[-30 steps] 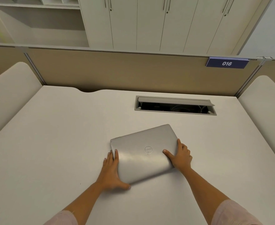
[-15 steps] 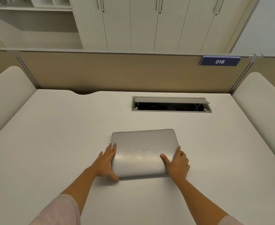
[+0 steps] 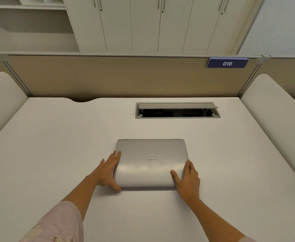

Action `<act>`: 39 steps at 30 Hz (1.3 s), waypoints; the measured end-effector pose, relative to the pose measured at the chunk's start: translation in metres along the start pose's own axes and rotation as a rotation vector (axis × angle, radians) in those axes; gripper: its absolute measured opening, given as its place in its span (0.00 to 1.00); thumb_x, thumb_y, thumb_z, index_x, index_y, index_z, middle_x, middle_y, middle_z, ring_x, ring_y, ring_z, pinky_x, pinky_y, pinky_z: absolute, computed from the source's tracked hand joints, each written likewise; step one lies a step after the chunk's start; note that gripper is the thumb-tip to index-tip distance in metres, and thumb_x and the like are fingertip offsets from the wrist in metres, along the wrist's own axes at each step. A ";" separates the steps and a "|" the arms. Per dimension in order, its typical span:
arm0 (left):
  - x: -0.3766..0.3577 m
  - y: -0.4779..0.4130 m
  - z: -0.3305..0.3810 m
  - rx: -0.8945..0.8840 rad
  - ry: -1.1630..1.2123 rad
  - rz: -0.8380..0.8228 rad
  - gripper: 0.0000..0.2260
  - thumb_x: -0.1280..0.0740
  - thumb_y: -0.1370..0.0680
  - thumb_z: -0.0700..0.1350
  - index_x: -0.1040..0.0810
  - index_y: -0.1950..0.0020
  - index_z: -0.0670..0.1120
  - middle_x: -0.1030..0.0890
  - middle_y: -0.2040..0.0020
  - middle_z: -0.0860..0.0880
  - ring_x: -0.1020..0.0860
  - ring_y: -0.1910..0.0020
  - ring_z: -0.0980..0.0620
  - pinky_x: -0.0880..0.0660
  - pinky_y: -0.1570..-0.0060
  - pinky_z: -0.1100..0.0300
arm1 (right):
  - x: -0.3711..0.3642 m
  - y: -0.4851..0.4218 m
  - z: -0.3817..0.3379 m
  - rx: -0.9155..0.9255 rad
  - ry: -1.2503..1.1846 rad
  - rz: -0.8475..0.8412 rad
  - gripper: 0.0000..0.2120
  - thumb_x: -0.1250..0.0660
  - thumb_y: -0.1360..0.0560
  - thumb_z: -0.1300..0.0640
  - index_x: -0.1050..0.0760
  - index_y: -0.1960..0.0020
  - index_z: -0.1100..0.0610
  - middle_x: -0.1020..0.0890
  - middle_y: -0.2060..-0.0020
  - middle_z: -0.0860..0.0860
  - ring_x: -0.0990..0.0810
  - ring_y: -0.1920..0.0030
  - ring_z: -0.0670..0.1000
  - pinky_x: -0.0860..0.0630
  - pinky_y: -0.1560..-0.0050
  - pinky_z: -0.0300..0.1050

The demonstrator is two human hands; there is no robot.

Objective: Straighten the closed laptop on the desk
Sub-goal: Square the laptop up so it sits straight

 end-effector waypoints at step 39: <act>-0.053 0.017 0.010 0.074 -0.027 0.398 0.57 0.43 0.41 0.82 0.64 0.23 0.54 0.61 0.21 0.52 0.62 0.22 0.49 0.62 0.27 0.43 | -0.007 0.005 -0.004 0.413 0.226 -0.187 0.32 0.60 0.23 0.33 0.60 0.22 0.42 0.57 0.23 0.38 0.61 0.22 0.43 0.61 0.22 0.48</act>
Point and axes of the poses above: each hand's wrist, its own y-axis away from the middle knuckle, its own x-axis out of the back of the hand, z = x × y, the point moved 4 cm from there along -y, towards the middle knuckle
